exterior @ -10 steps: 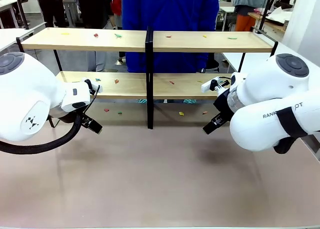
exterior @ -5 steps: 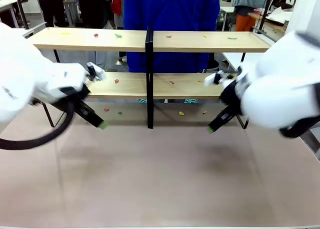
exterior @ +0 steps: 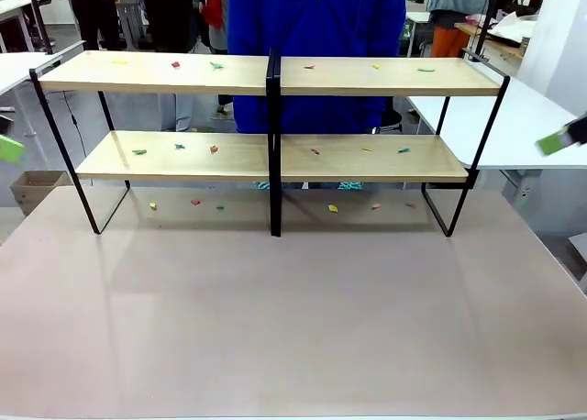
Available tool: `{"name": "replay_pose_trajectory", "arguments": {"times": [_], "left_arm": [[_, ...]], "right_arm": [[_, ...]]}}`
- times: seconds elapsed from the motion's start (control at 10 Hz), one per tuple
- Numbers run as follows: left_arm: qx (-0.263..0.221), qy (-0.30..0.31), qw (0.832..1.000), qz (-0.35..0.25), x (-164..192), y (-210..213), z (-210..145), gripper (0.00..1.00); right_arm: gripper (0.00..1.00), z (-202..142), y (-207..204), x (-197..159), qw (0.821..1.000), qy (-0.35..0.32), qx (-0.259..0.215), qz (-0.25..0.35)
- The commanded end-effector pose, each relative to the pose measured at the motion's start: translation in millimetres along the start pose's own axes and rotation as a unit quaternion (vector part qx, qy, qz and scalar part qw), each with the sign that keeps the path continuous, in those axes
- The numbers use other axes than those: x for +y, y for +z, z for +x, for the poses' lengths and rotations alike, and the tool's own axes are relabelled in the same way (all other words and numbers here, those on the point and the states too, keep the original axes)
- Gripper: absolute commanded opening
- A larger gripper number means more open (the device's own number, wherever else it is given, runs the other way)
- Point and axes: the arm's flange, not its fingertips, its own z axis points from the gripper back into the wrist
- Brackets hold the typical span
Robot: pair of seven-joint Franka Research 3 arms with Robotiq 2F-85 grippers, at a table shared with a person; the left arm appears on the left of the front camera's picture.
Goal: Clean the shelves.
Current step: Pick up the Duster when the human hands it over.
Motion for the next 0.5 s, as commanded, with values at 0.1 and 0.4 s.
{"name": "replay_pose_trajectory", "arguments": {"times": [0.1,0.4], "left_arm": [[-0.132,0.016,0.99,0.039,-1.3,-19.0,-18.9,1.0],[-0.146,0.043,0.986,0.064,1.8,-17.0,-16.4,1.0]], "right_arm": [[1.0,19.3,2.4,7.5,0.995,0.024,-0.097,-0.005],[1.0,32.4,7.1,16.7,0.99,0.034,-0.138,-0.014]]}}
